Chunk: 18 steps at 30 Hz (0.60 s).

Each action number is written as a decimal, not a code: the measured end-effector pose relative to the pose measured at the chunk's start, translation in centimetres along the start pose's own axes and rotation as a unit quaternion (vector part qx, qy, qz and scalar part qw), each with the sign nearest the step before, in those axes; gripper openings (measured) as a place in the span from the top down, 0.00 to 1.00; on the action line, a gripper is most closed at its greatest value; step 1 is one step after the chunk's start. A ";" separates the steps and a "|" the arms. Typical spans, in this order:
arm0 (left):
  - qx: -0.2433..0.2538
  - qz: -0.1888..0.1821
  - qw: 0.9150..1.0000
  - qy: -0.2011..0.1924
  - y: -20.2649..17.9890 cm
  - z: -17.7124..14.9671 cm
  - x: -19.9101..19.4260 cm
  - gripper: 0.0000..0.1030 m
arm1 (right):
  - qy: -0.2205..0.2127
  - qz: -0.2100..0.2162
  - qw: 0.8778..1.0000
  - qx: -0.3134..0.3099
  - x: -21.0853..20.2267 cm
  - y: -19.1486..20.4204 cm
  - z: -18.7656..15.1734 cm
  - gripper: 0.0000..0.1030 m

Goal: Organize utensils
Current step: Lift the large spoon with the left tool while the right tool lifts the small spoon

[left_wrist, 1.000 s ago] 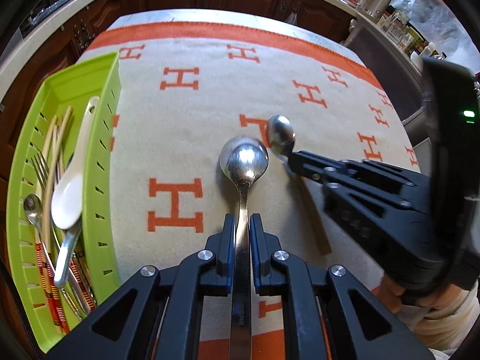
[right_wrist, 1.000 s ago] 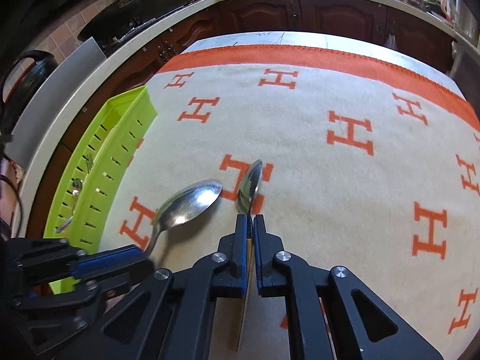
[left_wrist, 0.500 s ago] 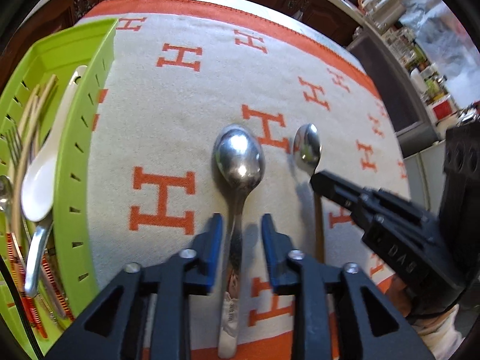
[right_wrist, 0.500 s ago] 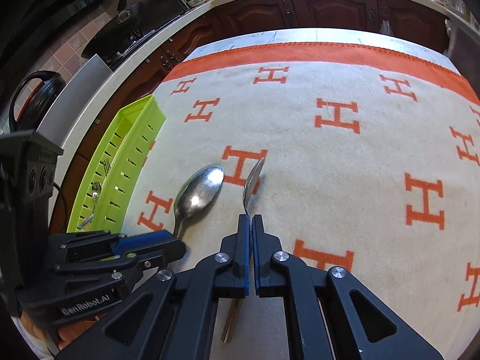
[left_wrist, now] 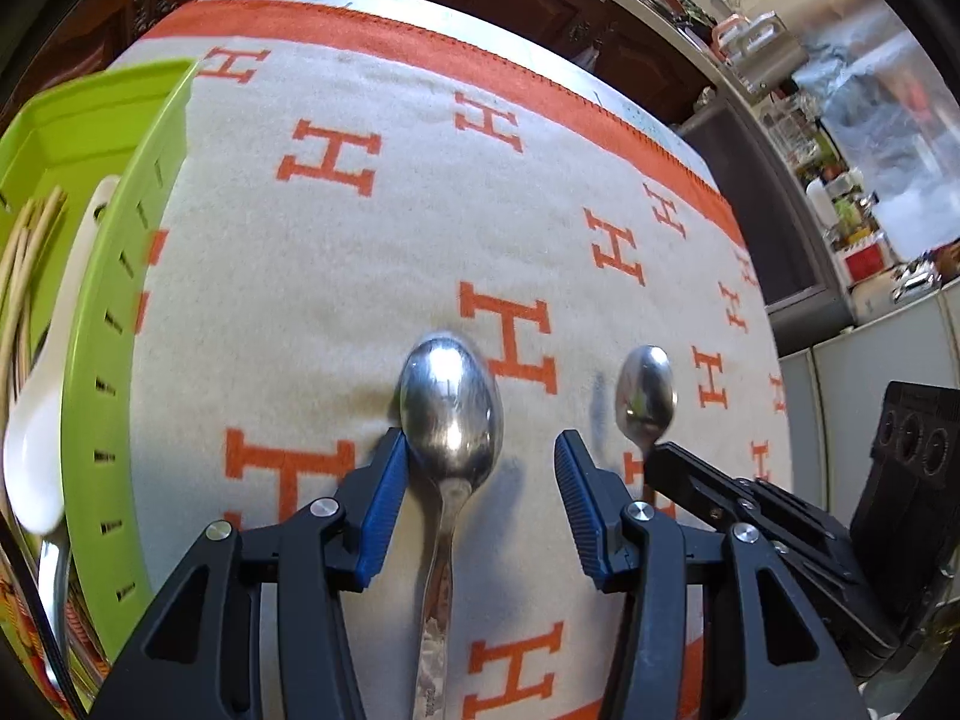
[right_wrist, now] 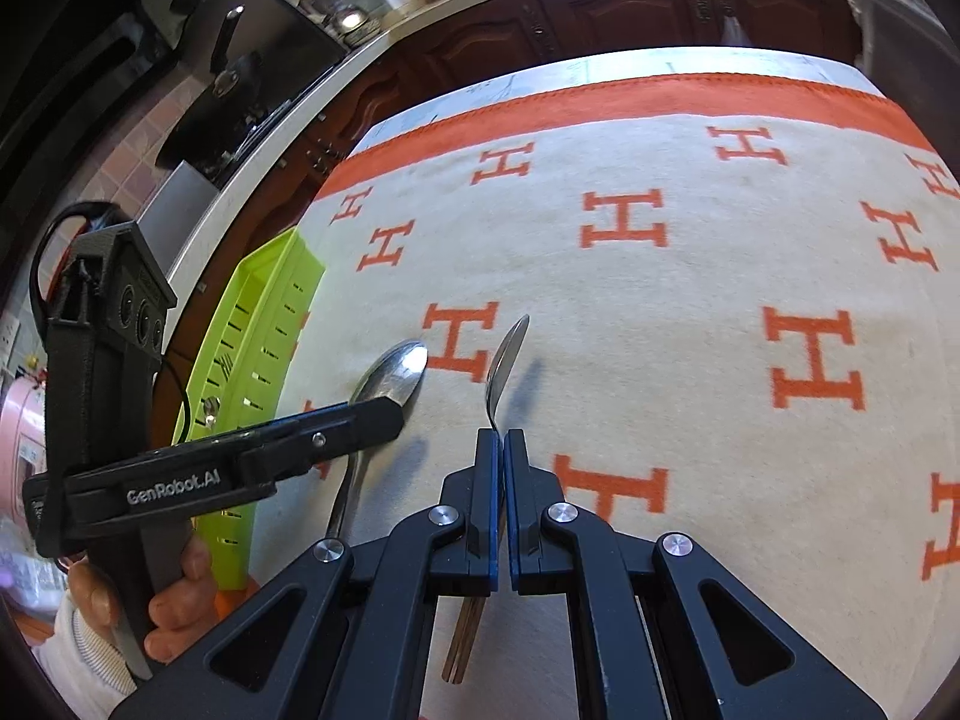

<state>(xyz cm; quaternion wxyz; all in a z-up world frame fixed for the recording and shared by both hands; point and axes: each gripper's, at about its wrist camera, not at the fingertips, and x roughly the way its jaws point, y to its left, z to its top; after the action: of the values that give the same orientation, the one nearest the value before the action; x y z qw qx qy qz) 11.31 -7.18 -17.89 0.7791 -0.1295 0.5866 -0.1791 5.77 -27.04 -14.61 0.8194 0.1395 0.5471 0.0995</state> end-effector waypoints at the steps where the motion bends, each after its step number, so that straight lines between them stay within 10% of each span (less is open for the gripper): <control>1: 0.009 0.013 1.000 0.001 -0.5 0.1 0.1 0.57 | -0.001 -0.001 1.000 0.004 -0.2 -0.3 -0.1 0.98; 7: 0.022 0.065 0.998 0.001 -2.2 0.7 1.1 0.93 | 0.002 0.000 1.000 0.018 -0.1 -1.2 -0.5 0.98; 18: 0.012 0.040 0.999 -0.016 -1.8 0.8 1.5 0.96 | 0.010 0.003 1.000 0.025 0.3 -1.7 -1.1 0.98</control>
<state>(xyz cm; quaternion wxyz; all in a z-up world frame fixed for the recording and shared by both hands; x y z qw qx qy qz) 12.23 -9.45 -18.22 0.7965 -0.0993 0.5765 -0.1529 4.83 -28.45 -15.84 0.8099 0.1607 0.5571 0.0890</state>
